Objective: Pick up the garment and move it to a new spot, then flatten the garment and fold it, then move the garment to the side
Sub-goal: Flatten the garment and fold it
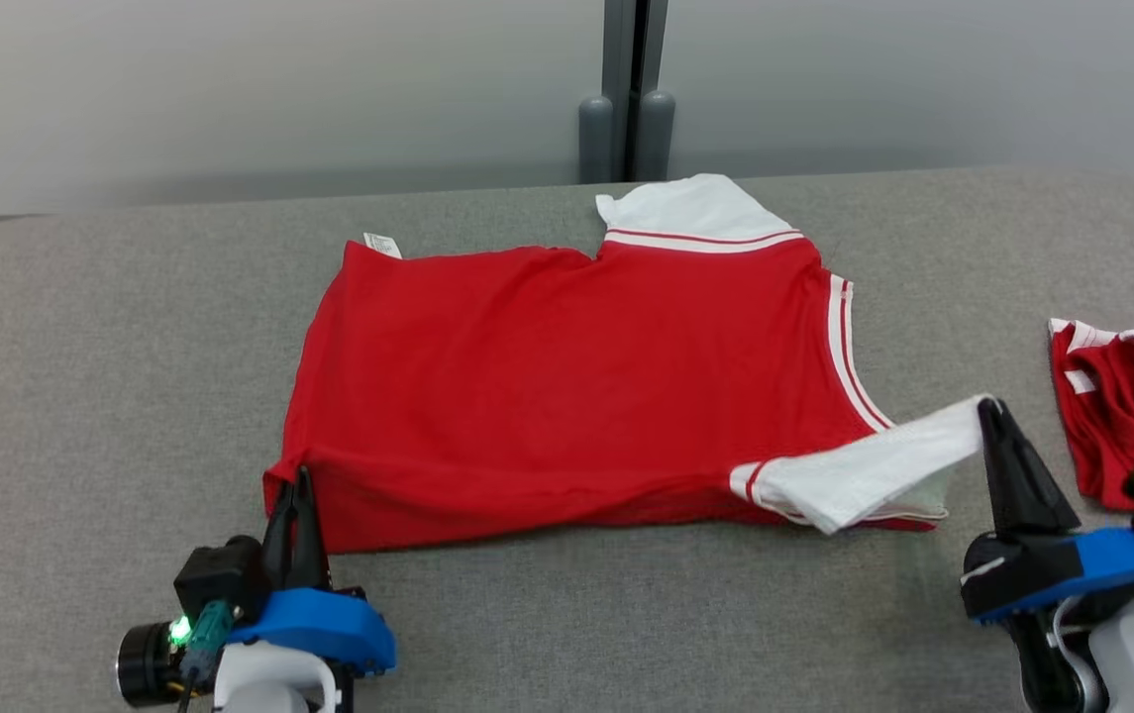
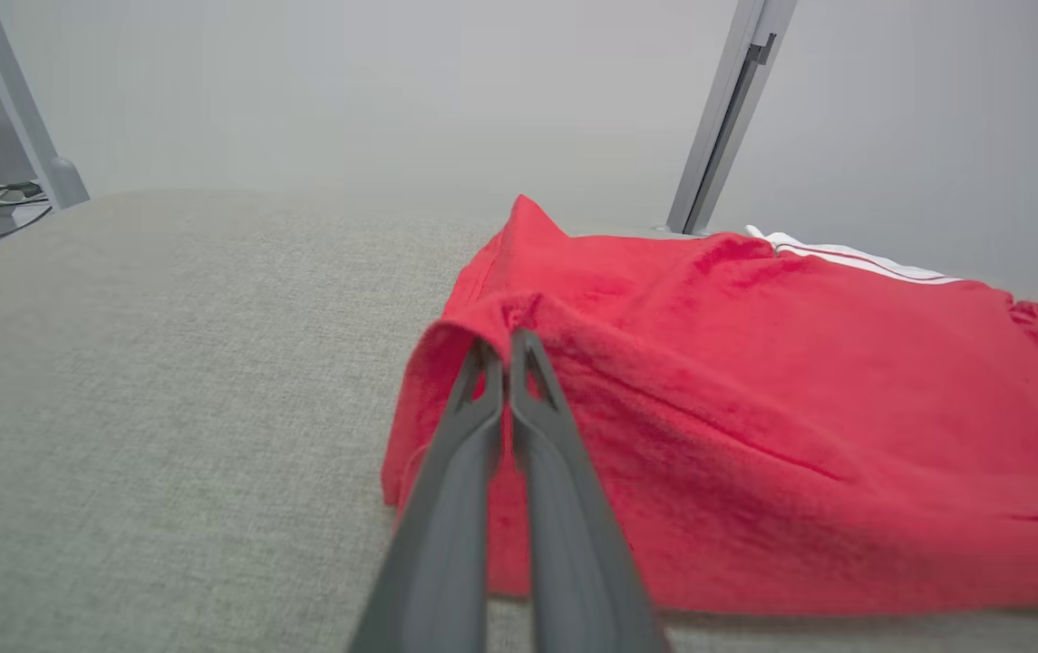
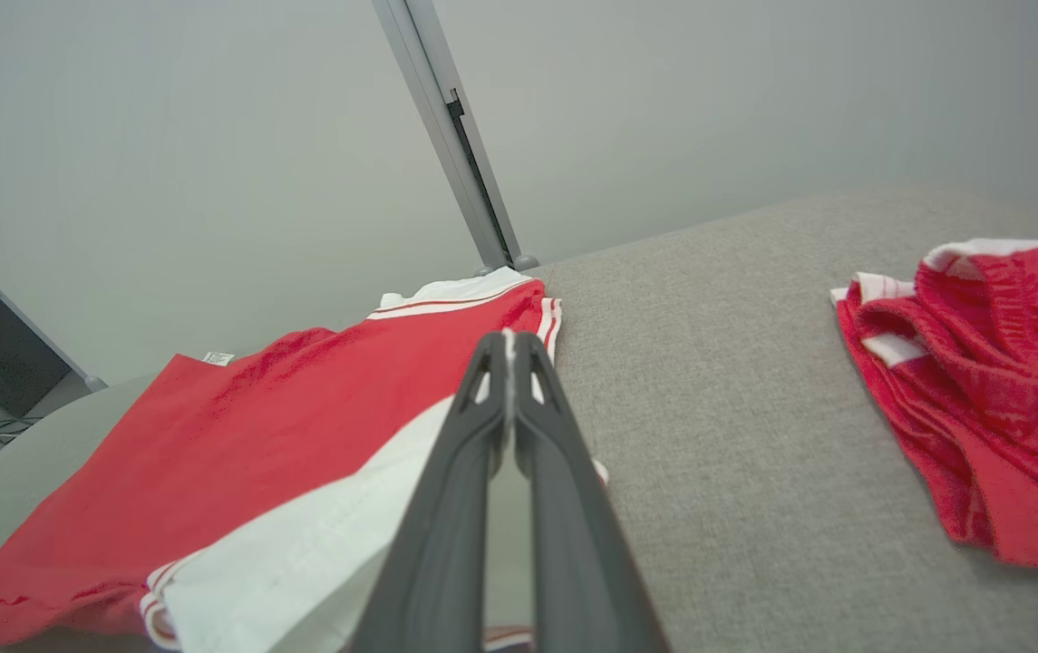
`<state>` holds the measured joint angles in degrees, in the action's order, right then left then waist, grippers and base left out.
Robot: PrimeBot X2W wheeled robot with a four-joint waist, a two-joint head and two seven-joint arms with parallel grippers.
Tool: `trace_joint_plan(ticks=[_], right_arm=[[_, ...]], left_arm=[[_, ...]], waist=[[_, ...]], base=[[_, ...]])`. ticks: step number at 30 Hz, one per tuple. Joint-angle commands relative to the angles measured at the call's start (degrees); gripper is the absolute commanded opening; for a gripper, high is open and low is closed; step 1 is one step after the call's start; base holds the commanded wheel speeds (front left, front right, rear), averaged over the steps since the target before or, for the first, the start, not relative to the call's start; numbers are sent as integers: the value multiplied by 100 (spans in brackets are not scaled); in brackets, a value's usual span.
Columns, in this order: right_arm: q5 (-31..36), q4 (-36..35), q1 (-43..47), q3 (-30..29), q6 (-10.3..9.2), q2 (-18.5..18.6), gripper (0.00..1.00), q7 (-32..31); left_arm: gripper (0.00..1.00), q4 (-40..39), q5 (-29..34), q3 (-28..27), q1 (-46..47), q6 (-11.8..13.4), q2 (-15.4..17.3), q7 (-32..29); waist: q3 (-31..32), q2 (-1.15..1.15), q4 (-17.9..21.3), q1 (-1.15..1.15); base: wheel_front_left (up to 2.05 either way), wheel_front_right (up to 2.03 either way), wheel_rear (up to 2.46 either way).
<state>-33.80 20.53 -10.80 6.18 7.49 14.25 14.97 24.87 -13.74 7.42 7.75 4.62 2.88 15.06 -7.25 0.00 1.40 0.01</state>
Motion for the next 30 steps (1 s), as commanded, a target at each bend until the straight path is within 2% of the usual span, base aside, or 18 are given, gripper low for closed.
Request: trace_joint_plan(ticks=[1,10,17,21,22,23,24,25,30], right_arm=[[68,73,-183,-41,1,2,0,29],[468,954,-1243,-248,1,28,0,29],[664,1175,-1691,-183,1,96,0,29],[738,1310,-1883,-133,1,-3,0,29],[765,1318,-1917,-128,1,-23,35,29],[784,1332,-1943,-133,1,-43,43,29],[783,1315,-1966,-154,1,-76,90,29],[774,1280,-1980,-179,1,-115,100,29],[794,1021,-1797,-339,1,-231,100,29]], left_arm=[[0,63,-21,20,137,47,2,13],[0,689,120,-42,952,164,4,14],[0,1028,387,-129,1399,47,18,14],[0,1271,449,-240,1645,5,37,14],[23,1287,475,-256,1685,8,36,14],[41,1296,486,-273,1706,12,33,14],[70,1271,487,-308,1716,25,31,14],[100,1257,489,-337,1720,20,29,14],[100,1193,305,-472,1531,-21,10,14]], waist=[[-119,0,-84,-1],[-505,0,-95,-1],[-766,0,-119,-1],[-826,0,-98,-1],[-837,0,-93,-1],[-842,0,-89,-1],[-847,0,-86,-1],[-850,0,-82,-1],[-841,0,-58,-1]], base=[[0,0,0],[0,0,0],[0,0,0],[0,0,0],[0,0,0],[0,0,0],[0,0,0],[0,0,0],[0,0,0]])
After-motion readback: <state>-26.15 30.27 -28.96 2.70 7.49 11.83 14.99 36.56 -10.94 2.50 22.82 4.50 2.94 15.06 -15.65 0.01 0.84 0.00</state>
